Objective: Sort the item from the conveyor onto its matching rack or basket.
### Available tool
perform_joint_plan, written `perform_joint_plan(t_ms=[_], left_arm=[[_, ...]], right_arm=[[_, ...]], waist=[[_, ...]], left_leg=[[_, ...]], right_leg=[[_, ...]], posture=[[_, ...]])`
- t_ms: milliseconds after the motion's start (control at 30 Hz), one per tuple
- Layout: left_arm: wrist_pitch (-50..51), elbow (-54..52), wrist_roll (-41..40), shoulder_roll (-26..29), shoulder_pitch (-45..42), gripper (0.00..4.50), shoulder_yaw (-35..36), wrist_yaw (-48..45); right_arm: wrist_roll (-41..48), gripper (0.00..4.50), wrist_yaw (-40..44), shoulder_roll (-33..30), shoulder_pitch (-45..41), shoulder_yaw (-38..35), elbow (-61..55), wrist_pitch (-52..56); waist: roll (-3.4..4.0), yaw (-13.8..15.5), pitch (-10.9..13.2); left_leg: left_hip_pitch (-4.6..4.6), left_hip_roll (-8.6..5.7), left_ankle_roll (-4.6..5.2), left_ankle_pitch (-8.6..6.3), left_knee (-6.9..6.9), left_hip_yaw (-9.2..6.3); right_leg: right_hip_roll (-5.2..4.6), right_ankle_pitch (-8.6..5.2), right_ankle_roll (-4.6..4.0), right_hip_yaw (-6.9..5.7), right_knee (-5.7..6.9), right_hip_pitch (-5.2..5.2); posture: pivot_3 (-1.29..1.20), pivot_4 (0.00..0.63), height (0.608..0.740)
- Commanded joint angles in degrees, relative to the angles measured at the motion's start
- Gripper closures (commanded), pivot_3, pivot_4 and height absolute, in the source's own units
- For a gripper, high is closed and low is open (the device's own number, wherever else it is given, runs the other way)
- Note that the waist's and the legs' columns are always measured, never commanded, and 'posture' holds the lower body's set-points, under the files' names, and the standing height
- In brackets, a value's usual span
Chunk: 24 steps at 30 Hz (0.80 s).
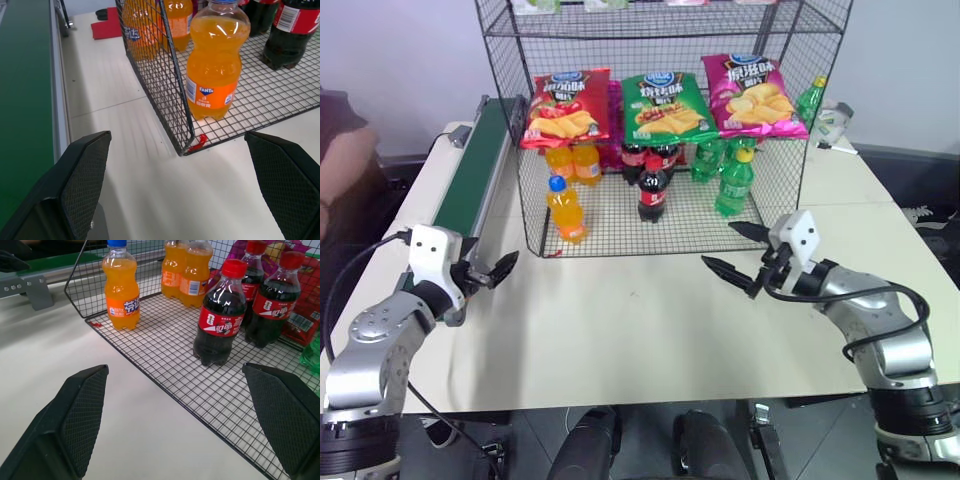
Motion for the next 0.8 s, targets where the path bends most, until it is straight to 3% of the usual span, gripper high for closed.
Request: perform_joint_plan(t_ms=[33, 800], left_arm=[[-0.7, -1.7, -0.4, 0.2, 0.3, 0.03, 2.3, 0.0], [-0.6, -1.1, -2.0, -1.9, -1.2, 0.03, 3.2, 0.3]], right_arm=[[0.3, 0.0, 0.0, 0.5, -1.0, 0.0, -1.4, -1.3], [0.1, 0.0, -0.7, 1.5, -1.3, 1.0, -1.1, -2.0]], waist=[[0.0, 0.0, 0.0], [0.0, 0.0, 0.0]], left_leg=[[0.0, 0.0, 0.0, 0.0, 0.0, 0.0], [0.0, 0.0, 0.0, 0.0, -0.03, 0.0]], right_leg=[[0.0, 0.0, 0.0, 0.0, 0.0, 0.0], [0.01, 0.0, 0.0, 0.0, -0.08, 0.0]], posture=[[0.0, 0.15, 0.74], [0.0, 0.15, 0.74]])
